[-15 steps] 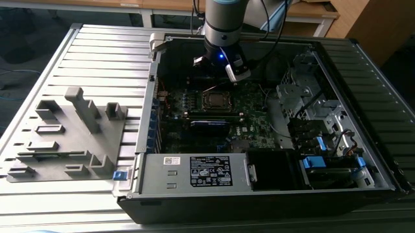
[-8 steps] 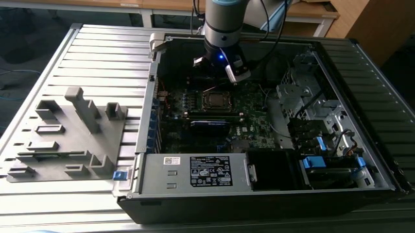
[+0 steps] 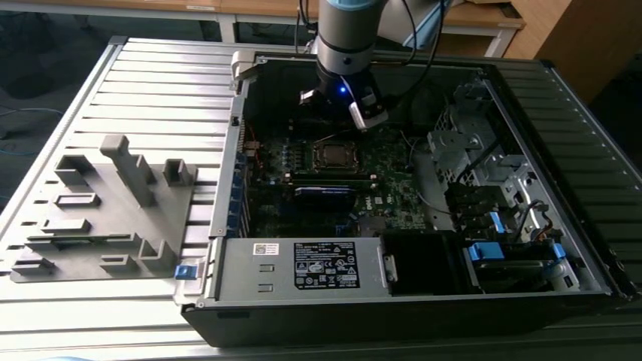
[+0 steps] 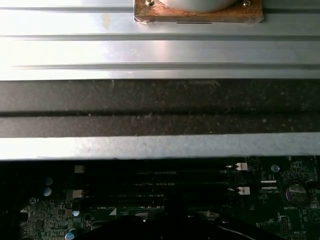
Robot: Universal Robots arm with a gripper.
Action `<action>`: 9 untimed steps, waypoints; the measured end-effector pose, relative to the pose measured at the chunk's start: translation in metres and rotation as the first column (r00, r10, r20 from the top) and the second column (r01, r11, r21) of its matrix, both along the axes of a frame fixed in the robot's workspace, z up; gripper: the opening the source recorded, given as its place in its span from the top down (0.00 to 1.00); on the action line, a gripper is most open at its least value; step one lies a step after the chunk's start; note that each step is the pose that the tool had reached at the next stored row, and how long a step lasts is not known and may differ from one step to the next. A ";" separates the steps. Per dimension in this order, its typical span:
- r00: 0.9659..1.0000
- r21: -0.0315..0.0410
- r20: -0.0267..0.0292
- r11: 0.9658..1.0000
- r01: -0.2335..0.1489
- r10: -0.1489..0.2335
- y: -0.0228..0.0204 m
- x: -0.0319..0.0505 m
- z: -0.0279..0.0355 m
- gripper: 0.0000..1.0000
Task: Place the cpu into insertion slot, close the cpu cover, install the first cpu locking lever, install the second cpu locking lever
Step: 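Install the first cpu locking lever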
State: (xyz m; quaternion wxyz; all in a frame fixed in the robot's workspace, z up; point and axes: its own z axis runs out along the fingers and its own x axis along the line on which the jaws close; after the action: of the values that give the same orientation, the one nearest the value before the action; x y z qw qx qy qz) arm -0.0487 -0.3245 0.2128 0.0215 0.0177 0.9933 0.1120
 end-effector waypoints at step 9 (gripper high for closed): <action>1.000 0.000 0.000 1.000 0.000 0.000 0.0000 0.0015 -0.0040 0.89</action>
State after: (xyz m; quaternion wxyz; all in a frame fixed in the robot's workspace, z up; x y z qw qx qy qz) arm -0.0473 -0.3245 0.2089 0.0215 0.0176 0.9933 0.1121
